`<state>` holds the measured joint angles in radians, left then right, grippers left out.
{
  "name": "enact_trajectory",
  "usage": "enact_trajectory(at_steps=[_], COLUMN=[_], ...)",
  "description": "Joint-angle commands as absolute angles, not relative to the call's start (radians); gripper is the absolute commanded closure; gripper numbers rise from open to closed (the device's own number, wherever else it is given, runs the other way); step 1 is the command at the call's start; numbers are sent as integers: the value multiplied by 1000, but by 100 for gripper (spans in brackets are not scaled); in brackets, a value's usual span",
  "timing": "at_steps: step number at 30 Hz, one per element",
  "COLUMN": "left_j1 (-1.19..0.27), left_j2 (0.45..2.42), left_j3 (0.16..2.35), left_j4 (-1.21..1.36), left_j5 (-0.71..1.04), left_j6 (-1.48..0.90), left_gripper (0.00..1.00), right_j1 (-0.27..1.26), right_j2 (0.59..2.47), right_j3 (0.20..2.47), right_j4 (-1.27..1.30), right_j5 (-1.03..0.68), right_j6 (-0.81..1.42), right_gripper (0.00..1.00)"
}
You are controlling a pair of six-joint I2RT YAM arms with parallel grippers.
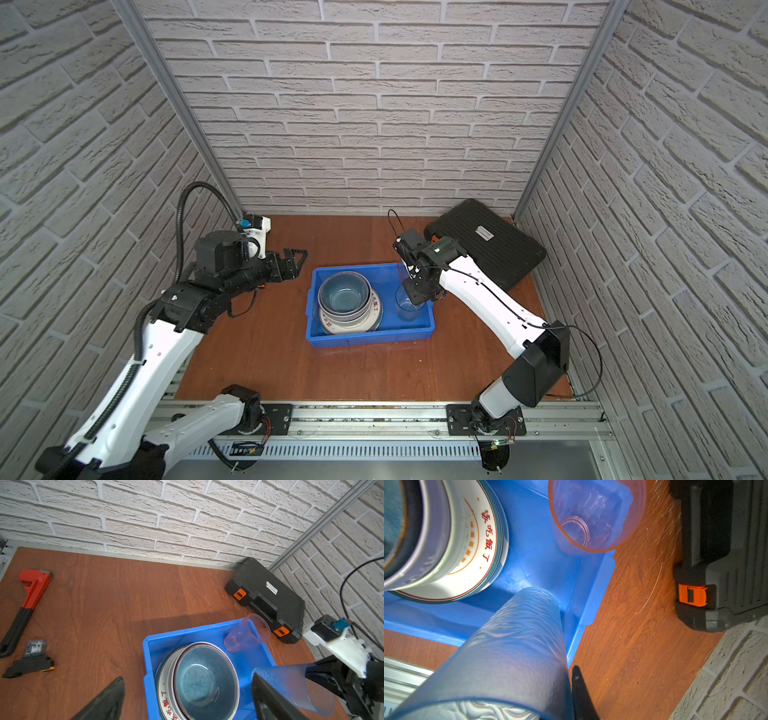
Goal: Place the mixed dishes into the plastic bin
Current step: 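Lower the blue cup into the bin beside the pink cup, open right gripper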
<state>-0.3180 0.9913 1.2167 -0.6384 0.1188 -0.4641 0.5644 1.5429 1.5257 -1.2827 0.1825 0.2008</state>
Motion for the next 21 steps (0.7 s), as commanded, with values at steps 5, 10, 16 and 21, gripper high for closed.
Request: enact_trajectory(at_steps=[5,10,16,21], left_j1=[-287,-277,-265,-256], left_j2=[977,974,970,968], left_j3=[1204,1198,1190,1188], left_j4=[-623,-621,-625,-625], left_j5=[115,115,115,119], left_j6=[-448,-450,-450,-450], left_gripper=[5,5,5,4], right_j1=[541,529,515,500], right_j2=[1498,1514,1516,1521], right_j3=[1443,1415,1381,1358], right_j4=[-1226,-1221,-1194,-1177], right_j5=[148,133,120,117], right_j6=[232,236,238,239], right_gripper=[94,94,94,94])
